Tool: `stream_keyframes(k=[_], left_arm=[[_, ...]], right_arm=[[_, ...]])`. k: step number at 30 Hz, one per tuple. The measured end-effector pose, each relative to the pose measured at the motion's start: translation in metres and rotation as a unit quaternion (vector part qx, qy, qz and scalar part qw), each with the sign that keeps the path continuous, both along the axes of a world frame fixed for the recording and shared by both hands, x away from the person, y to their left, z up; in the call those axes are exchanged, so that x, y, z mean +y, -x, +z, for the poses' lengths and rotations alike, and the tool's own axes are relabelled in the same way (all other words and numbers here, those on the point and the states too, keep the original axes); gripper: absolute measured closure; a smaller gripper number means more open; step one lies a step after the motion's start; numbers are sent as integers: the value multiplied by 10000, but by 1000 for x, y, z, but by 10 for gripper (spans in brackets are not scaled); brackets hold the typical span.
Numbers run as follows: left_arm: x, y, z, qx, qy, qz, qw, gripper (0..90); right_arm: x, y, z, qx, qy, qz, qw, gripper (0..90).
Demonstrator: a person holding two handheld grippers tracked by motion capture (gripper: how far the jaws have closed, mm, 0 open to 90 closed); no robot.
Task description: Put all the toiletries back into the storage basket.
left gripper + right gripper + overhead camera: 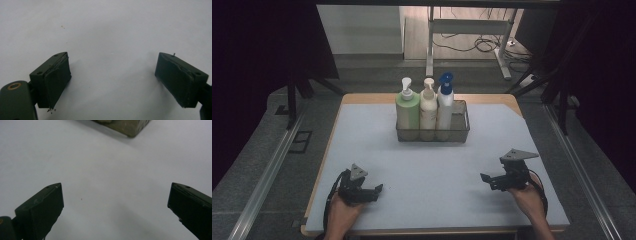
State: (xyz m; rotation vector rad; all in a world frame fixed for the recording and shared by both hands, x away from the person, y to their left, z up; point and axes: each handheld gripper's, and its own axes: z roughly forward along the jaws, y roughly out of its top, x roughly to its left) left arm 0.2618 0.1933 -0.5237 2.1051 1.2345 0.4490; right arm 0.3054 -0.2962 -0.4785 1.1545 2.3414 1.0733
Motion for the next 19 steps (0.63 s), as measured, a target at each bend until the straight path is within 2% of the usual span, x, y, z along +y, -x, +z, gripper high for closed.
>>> stream_keyframes(k=[4, 11, 19], left_arm=[[0, 0, 0, -2, -1, -2, 10000, 125], [0, 0, 0, -3, -3, -1, 10000, 125], [0, 0, 0, 7, -16, -6, 10000, 124]], right_arm=[[-1, 3, -16, 73, 16, -7, 10000, 0], [3, 5, -41, 213, 380, 52, 9990, 0], [3, 6, -43, 169, 407, 59, 9990, 0]])
